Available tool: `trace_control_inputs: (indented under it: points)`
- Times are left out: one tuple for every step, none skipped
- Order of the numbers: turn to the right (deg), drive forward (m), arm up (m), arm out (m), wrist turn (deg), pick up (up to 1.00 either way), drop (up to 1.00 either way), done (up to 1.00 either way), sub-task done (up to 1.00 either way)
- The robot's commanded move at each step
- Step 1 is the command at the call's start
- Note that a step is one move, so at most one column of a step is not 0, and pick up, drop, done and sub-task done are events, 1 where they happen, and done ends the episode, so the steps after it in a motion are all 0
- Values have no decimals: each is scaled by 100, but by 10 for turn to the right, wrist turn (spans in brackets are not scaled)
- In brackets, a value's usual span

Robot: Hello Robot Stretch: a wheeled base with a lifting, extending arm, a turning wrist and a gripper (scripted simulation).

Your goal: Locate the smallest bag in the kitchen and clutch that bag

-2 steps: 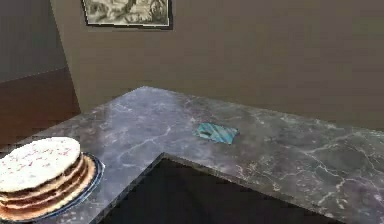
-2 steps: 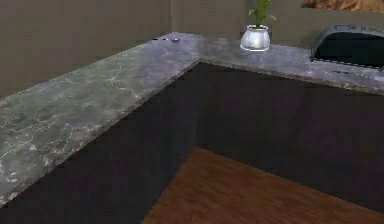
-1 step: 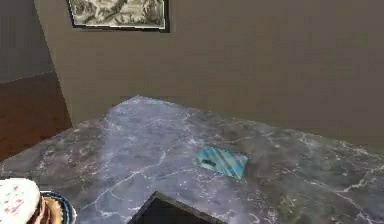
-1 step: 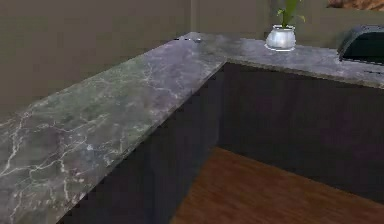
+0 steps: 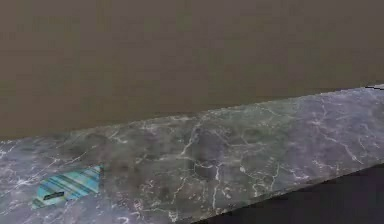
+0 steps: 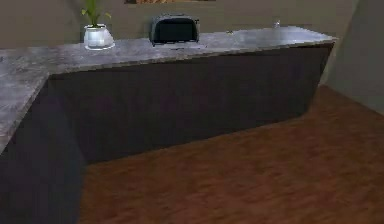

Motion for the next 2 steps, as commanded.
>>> trace_control_inputs:
  points:
    - [450, 0, 0, 0, 0, 0, 0, 0, 0]
    - [240, 0, 0, 0, 0, 0, 0, 0, 0]
